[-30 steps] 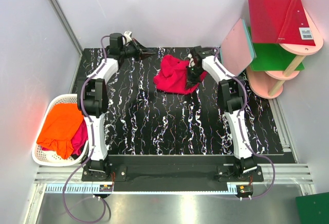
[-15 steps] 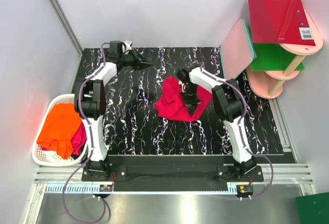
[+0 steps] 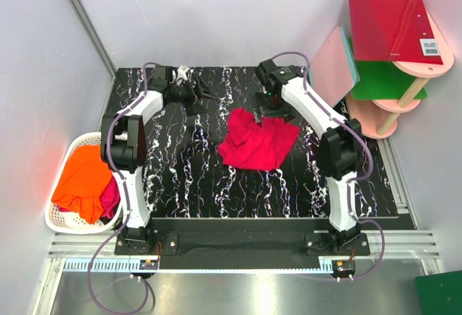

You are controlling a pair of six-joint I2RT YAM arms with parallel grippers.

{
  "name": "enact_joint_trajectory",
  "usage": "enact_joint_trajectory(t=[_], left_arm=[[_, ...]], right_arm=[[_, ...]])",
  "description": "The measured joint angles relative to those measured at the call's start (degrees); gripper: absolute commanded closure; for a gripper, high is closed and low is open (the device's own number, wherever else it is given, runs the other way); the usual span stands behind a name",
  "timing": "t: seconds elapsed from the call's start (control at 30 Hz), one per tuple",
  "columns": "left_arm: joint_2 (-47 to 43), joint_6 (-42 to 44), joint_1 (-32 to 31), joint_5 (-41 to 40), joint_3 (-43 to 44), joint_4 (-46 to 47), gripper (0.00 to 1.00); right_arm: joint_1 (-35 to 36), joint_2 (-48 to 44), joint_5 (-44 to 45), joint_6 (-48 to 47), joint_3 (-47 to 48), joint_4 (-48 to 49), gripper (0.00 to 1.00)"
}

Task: Fold and stack the t-shirts
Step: Smooth out wrinkles on the folded tshirt

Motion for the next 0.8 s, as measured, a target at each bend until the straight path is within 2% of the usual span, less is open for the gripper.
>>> enact_joint_trajectory(t=[0.1, 0.13, 0.17, 0.27, 0.33, 0.37, 0.4, 0.47, 0.57, 0.63, 0.67, 0.7, 0.73, 0.77, 0.8], left_arm=[[0.2, 7.3, -1.6, -1.6, 1.7, -6.8, 0.01], [0.4, 9.3, -2.4, -2.2, 2.5, -8.7, 0.06], [0.8, 11.6, -3.4, -3.3, 3.9, -11.2, 0.22], [2.1, 17.6, -7.4, -7.1, 8.4, -16.9, 0.48], [3.1, 21.0, -9.8, -9.7, 11.1, -20.2, 0.46], [3.7, 22.6, -11.0, -10.9, 12.3, -21.7, 0.40], [4.4, 24.4, -12.2, -12.5, 13.7, -23.6, 0.28], [5.9, 27.4, -14.0, -15.3, 15.6, -26.6, 0.22], [7.4, 30.1, -15.6, -18.5, 16.2, -29.6, 0.21], [8.2, 31.2, -16.4, -19.8, 16.2, -31.3, 0.27], [8.5, 31.5, -16.7, -20.2, 16.3, -32.0, 0.33], [8.8, 31.8, -17.0, -20.5, 16.4, -32.4, 0.40], [9.1, 32.1, -17.4, -20.6, 16.5, -32.7, 0.57], [9.3, 32.3, -17.6, -20.7, 16.6, -33.0, 0.70], [9.5, 32.5, -17.9, -20.7, 16.7, -33.2, 0.81]], right_arm=[[-2.8, -3.7, -4.1, 1.6, -5.0, 3.1, 0.01], [-4.0, -4.1, -5.1, 2.0, -6.3, 3.9, 0.02], [-5.6, -4.2, -6.4, 2.5, -7.9, 4.8, 0.02], [-10.2, -3.5, -10.2, 3.8, -12.5, 7.6, 0.04], [-12.3, -2.1, -12.7, 4.4, -13.4, 8.9, 0.04], [-12.7, -1.2, -13.7, 4.7, -13.4, 9.5, 0.04], [-12.9, -0.2, -15.2, 4.9, -13.2, 10.5, 0.05], [-12.8, 2.4, -18.0, 5.5, -12.2, 12.2, 0.05], [-12.2, 7.1, -22.3, 6.5, -9.1, 14.4, 0.06], [-12.1, 10.1, -24.5, 7.0, -6.3, 15.1, 0.09], [-12.1, 11.1, -25.3, 7.1, -5.2, 15.4, 0.10], [-12.1, 12.3, -26.2, 7.5, -3.7, 15.5, 0.16], [-12.1, 13.2, -26.9, 7.7, -2.5, 15.8, 0.33], [-12.1, 13.9, -27.7, 7.9, -1.4, 16.0, 0.44], [-12.1, 14.4, -28.6, 8.1, -0.4, 16.2, 0.58]])
